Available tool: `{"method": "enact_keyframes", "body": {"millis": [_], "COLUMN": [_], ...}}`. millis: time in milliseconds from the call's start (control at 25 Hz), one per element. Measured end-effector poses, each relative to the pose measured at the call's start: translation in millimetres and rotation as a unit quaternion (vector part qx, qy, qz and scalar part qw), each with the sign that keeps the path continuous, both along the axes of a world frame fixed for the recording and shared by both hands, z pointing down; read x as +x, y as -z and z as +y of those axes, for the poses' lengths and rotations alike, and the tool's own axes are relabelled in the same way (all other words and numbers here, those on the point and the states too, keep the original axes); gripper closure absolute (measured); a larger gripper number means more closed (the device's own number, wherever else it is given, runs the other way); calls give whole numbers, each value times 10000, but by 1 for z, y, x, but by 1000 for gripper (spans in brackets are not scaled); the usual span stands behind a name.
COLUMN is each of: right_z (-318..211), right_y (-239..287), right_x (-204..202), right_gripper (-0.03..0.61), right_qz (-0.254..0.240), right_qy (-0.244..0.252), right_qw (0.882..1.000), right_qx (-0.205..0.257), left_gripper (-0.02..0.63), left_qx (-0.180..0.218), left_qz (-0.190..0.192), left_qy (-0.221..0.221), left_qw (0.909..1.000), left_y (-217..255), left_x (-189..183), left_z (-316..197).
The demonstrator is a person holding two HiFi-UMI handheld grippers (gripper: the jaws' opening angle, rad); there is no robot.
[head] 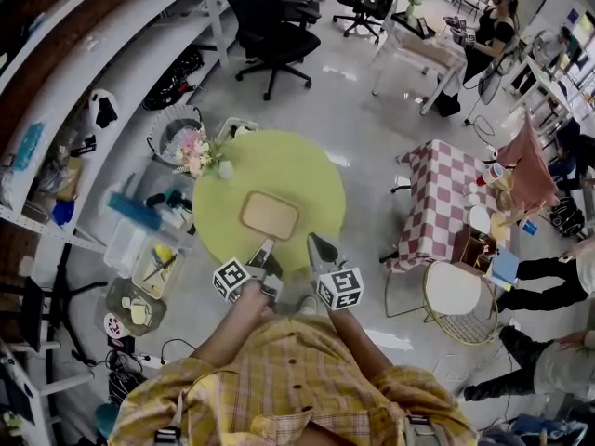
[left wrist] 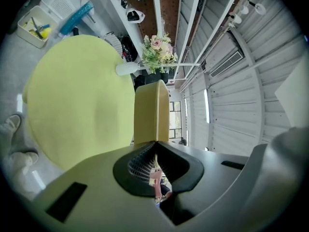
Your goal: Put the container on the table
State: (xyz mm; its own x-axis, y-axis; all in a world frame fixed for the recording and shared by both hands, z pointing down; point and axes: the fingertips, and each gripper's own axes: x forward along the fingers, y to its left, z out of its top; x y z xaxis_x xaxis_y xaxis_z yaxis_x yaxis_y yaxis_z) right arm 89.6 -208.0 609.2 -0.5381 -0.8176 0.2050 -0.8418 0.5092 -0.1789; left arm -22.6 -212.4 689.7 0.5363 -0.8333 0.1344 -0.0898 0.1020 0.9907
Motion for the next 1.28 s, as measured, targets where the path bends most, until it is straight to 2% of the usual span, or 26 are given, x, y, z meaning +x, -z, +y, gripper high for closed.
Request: {"method": "enact_keyframes", "body": {"millis": [520,960,1280], "right_z": [-11,-15,-16], "right_y": [-7,-10,-11], "right_x": [6,8,13], "right_gripper": [580,580,580], "right_qz": [-69,-38,0], "right_qy": [96,107,95], "right_qw": [9999,9999,9999], "right_qx": [-51,-66,-78], "left_gripper": [595,595,595], "left_qx": [-246,-410,-664], "left_qz": [-21,-133,-5], "left_qy": [214,80,197], "left_qw": [9995,9990,9976], "left_y": [-21,-52,-78], "left_x": [-4,-4,-12], "left_z": [-12,-25,-29]}}
